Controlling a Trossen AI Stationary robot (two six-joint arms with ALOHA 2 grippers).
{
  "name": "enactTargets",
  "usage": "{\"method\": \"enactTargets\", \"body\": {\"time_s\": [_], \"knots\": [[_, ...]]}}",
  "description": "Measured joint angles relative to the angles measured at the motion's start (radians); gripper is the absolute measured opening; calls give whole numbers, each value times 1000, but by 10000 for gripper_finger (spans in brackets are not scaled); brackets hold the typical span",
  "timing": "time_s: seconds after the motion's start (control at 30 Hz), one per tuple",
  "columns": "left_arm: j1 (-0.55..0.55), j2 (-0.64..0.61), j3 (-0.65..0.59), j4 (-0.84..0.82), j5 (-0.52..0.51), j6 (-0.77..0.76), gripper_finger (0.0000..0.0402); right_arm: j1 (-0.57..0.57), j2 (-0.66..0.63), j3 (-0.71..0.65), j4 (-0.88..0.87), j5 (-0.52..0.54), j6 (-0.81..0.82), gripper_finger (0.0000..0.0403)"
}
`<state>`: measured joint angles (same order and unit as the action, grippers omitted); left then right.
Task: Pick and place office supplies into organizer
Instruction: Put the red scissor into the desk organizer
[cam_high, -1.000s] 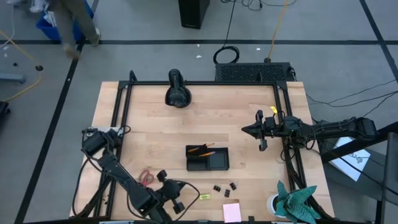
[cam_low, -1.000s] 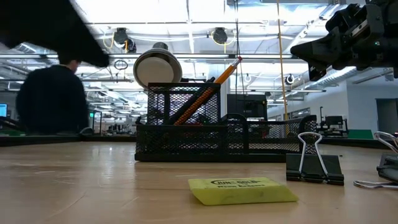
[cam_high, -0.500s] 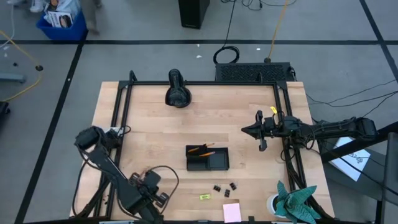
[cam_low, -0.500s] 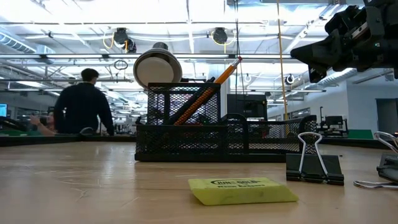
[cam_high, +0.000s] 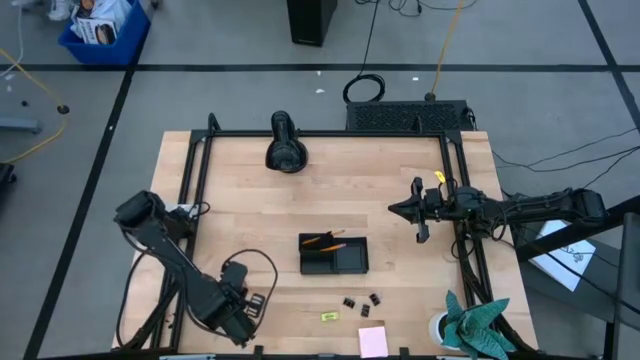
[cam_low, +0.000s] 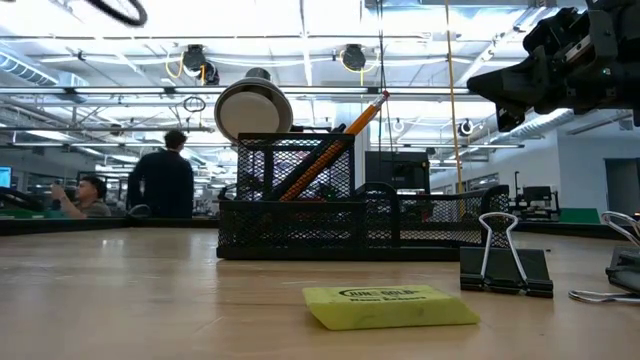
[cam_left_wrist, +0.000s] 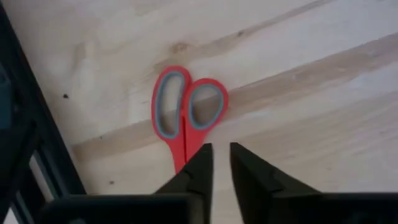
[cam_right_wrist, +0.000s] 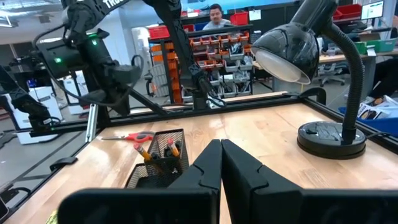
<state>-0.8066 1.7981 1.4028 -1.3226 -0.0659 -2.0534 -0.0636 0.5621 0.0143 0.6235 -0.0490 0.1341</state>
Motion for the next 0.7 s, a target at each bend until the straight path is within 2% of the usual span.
{"method": "enactTargets", "body": {"time_s": [0.23, 0.33, 0.47, 0.7], "knots": [[17, 0, -70, 75, 41, 45, 173, 0, 0, 0, 15, 0, -11, 4], [17, 0, -97, 71, 42, 25, 209, 0, 0, 0, 19, 0, -11, 4], [16, 0, -140, 79, 51, 1, 230, 0, 0, 0, 24, 0, -11, 4], [16, 0, -236, 215, 82, 24, 232, 0, 0, 0, 23, 0, -11, 4]]}}
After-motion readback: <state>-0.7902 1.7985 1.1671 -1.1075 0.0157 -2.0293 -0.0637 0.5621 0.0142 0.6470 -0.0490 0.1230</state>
